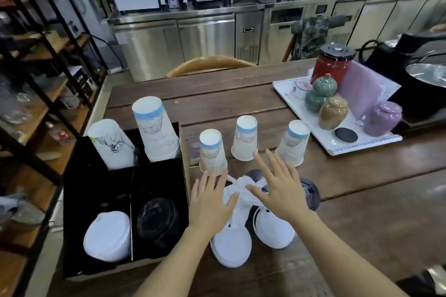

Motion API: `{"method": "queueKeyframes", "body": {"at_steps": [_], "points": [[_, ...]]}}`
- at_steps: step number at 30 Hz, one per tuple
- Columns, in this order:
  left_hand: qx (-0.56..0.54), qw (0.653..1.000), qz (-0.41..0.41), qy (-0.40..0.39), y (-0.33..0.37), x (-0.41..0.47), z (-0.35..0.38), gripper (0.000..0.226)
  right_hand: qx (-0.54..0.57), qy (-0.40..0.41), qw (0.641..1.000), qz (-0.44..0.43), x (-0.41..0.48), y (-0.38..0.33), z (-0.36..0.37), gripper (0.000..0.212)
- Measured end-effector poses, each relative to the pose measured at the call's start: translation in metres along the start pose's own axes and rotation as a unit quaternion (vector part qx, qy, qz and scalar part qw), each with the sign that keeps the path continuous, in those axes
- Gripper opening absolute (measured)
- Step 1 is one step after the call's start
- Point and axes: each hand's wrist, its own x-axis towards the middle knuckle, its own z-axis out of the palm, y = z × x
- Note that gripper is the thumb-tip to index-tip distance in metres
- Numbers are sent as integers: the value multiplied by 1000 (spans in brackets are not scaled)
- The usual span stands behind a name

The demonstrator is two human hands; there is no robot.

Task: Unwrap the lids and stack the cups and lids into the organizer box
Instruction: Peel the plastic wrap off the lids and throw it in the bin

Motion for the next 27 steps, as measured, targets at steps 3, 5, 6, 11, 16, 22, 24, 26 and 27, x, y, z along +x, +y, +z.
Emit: {"method": "queueKeyframes", "body": {"at_steps": [3, 5, 6, 11, 16, 22, 24, 26, 27], "points": [[27, 999, -1, -40, -3, -3, 12, 68, -26, -41, 999, -10, -8, 4, 18, 70], [5, 997, -28, -71, -4, -3, 20, 67, -49, -66, 997, -15, -15, 5, 31, 69], [1, 996, -37, -84, -4, -4, 23, 67, -59, -83, 995, -18, -16, 5, 34, 68], [26, 996, -46, -71, -4, -3, 29, 66, -61, -81, 993, -68, -17, 3, 50, 57], [24, 999, -41, -19, 0, -2, 23, 34, -4, 12, 996, -86, -11, 4, 56, 8], [-17, 999, -38, 19, 1, 0, 15, 21, 83, 58, 995, -14, 4, 7, 41, 24], [-92, 993, -48, 61, 5, 0, 8, 17, 102, 56, 993, 20, 8, 8, 33, 27], [-188, 976, -67, 90, 10, 0, -1, 13, 137, 40, 988, 63, 12, 9, 25, 29], [-227, 966, -80, 98, 12, 0, -5, 13, 167, 30, 981, 90, 14, 9, 21, 30]]}}
